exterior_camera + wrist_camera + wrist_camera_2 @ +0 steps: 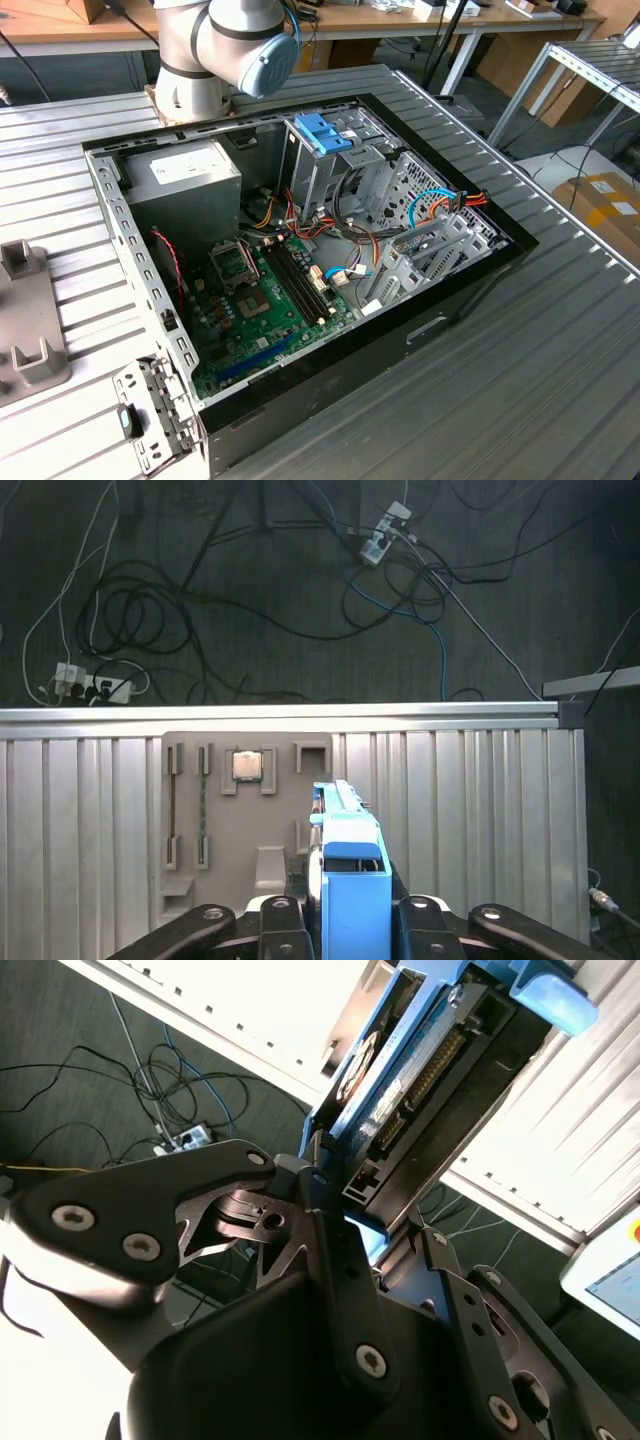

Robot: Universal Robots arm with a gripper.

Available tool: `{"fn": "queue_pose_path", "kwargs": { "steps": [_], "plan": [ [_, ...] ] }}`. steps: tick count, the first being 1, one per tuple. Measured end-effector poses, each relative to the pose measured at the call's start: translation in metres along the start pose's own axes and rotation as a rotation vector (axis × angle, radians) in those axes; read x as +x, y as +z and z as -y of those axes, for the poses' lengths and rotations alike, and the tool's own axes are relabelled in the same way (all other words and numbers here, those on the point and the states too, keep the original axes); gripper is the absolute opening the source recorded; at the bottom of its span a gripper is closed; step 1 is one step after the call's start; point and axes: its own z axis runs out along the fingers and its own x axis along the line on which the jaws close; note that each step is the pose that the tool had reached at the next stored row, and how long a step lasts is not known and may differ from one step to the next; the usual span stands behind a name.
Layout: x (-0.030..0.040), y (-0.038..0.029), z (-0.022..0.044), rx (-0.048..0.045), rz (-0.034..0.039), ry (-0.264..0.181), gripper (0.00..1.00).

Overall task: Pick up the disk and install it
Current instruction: 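Pick up the disk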

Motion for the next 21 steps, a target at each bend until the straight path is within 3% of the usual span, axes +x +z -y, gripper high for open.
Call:
{"fn": "queue_pose_path", "kwargs": {
  "steps": [21],
  "plan": [
    [0.0078, -0.0004, 0.0149, 0.0, 0.0, 0.0, 0.37]
  ]
}}
